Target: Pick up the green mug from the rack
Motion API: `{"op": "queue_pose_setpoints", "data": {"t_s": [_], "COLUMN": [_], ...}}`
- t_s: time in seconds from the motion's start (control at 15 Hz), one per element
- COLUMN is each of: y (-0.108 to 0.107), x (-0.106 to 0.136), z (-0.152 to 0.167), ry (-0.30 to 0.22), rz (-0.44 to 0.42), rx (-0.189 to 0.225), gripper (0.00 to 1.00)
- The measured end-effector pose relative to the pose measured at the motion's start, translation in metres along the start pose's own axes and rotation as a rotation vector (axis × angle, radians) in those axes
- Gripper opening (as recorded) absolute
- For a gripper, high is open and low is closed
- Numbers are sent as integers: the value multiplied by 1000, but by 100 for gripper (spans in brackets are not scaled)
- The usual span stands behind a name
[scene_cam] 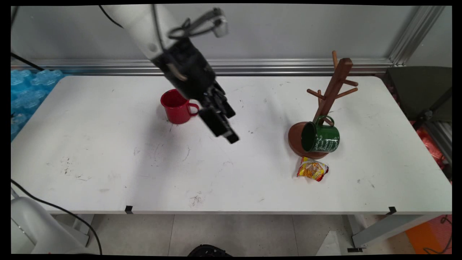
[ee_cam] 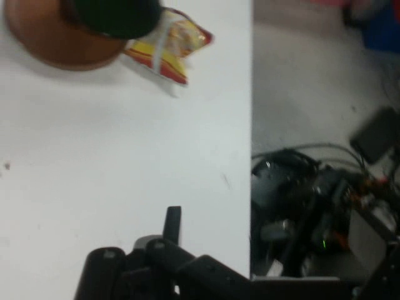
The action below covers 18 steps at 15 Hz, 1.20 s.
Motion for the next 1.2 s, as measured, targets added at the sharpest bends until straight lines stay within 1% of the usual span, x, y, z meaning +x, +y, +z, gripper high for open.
{"op": "queue_pose_setpoints", "data": {"t_s": [0.13, 0.33, 0.47, 0.73, 0.93, 1.2], "y": [-7, -13, -18, -27, -31, -38], "x": [5, 11, 18, 32, 42, 51], "z": [21, 44, 64, 104, 131, 159], "ry": [22, 47, 72, 126, 163, 201], "rz": [-65, -125, -172, -252, -293, -330], "rx": [19, 30, 34, 21, 0, -16], "gripper": [100, 100, 100, 100, 100, 100]}}
